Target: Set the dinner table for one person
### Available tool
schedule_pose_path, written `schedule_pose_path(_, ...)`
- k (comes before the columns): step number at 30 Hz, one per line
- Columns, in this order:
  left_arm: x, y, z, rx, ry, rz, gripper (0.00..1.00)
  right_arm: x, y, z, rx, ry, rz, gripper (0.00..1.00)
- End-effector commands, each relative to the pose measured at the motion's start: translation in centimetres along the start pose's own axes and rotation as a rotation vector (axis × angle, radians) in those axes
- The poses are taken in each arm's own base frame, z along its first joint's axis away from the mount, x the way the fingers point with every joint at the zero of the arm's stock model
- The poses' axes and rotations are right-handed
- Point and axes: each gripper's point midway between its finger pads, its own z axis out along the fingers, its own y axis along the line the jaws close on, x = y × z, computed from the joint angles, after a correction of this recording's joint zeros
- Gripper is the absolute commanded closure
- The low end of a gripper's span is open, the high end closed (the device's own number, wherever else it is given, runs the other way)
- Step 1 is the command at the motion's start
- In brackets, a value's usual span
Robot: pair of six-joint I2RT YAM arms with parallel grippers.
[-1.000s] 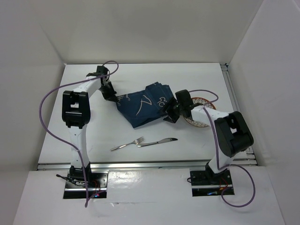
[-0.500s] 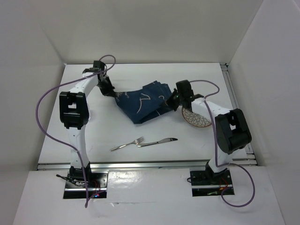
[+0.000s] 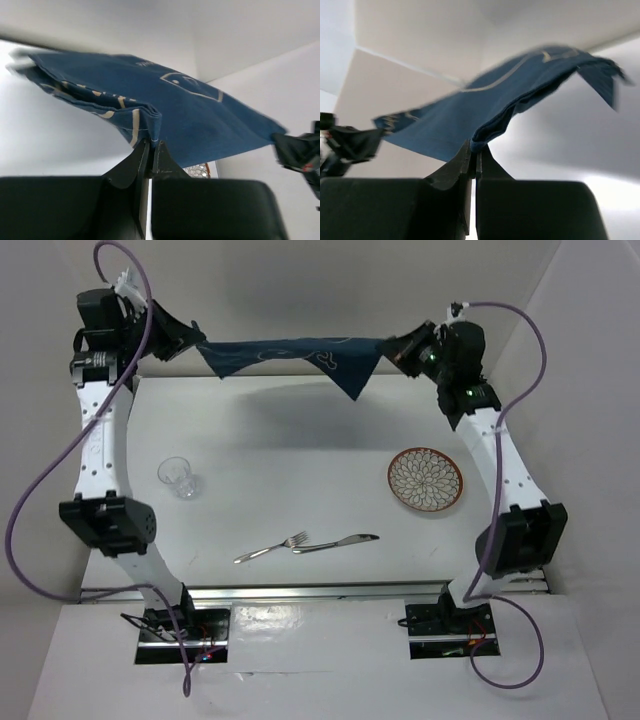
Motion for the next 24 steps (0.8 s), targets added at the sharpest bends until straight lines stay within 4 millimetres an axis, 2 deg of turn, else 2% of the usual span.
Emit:
schedule_pose_path(1, 0.7, 3.3, -1.1, -0.069, -0.034, -0.024, 1.0, 0.4, -4.2, -3.5, 0.109, -0.069, -0.028, 1.0)
schedule_pose_path(2, 1.9, 4.1, -1.0, -0.069, -0.014, -0.035, 1.0, 1.6, -5.6, -4.0, 0.141, -0.054, -0.007, 1.0)
schedule_pose_path(3, 4.9, 6.9, -0.1, -0.106, 0.039, -0.078, 1.0, 4.4, -9.0, -4.4, 0.204, -0.004, 0.028, 1.0)
schedule_pose_path(5, 8.4, 8.5, 0.2, -0.113, 0.098, -0.11, 1.0, 6.5, -10.8, -5.6, 0.232, 0.018, 0.048, 1.0)
schedule_pose_path(6, 12.0, 10.5, -0.1, -0.141, 0.157, -0.155, 1.0, 9.5, -13.9, -6.4, 0.294, 0.078, 0.076, 1.0)
schedule_pose_path(7, 13.3, 11.3, -0.2, -0.149, 0.169, -0.165, 1.0, 10.9, -14.5, -6.7, 0.294, 0.103, 0.079, 1.0)
schedule_pose_path(8, 16.3, 13.0, -1.0, -0.189, 0.203, -0.197, 1.0, 12.2, -15.4, -7.3, 0.31, 0.129, 0.089, 1.0)
schedule_pose_path(10, 18.6, 14.2, -1.7, -0.225, 0.224, -0.182, 1.0, 15.3, -17.9, -8.5, 0.358, 0.19, 0.112, 1.0)
schedule_pose_path(11, 19.6, 15.0, -2.2, -0.262, 0.241, -0.187, 1.0, 16.1, -18.7, -8.9, 0.375, 0.203, 0.119, 1.0)
schedule_pose_path(12, 20.4, 16.2, -2.6, -0.316, 0.254, -0.182, 0.88, 17.1, -19.0, -9.1, 0.379, 0.229, 0.124, 1.0)
schedule_pose_path(13, 20.8, 16.5, -2.9, -0.334, 0.27, -0.18, 0.71, 18.0, -19.8, -9.6, 0.403, 0.249, 0.133, 0.92)
schedule_pose_path(14, 21.4, 16.8, -3.5, -0.366, 0.296, -0.189, 0.37, 18.2, -19.3, -9.7, 0.384, 0.259, 0.121, 0.79)
schedule_pose_path(16, 20.1, 16.6, -3.5, -0.382, 0.286, -0.158, 0.18, 18.9, -19.9, -10.2, 0.408, 0.281, 0.122, 0.45)
schedule_pose_path(18, 19.3, 15.5, -3.4, -0.372, 0.284, -0.149, 0.1, 19.3, -20.4, -10.7, 0.444, 0.299, 0.131, 0.24)
schedule_pose_path(19, 17.8, 14.6, -3.2, -0.354, 0.254, -0.128, 0.08, 18.4, -20.2, -10.7, 0.456, 0.272, 0.111, 0.21)
schedule_pose_path(20, 17.6, 13.6, -3.0, -0.338, 0.258, -0.115, 0.08, 18.5, -20.5, -11.0, 0.481, 0.277, 0.114, 0.2)
schedule_pose_path(22, 16.3, 12.1, -2.6, -0.313, 0.23, -0.051, 0.1, 16.5, -19.7, -11.1, 0.493, 0.211, 0.075, 0.2)
schedule_pose_path(24, 16.5, 11.0, -2.1, -0.305, 0.244, -0.019, 0.17, 14.6, -18.1, -10.9, 0.477, 0.158, 0.037, 0.2)
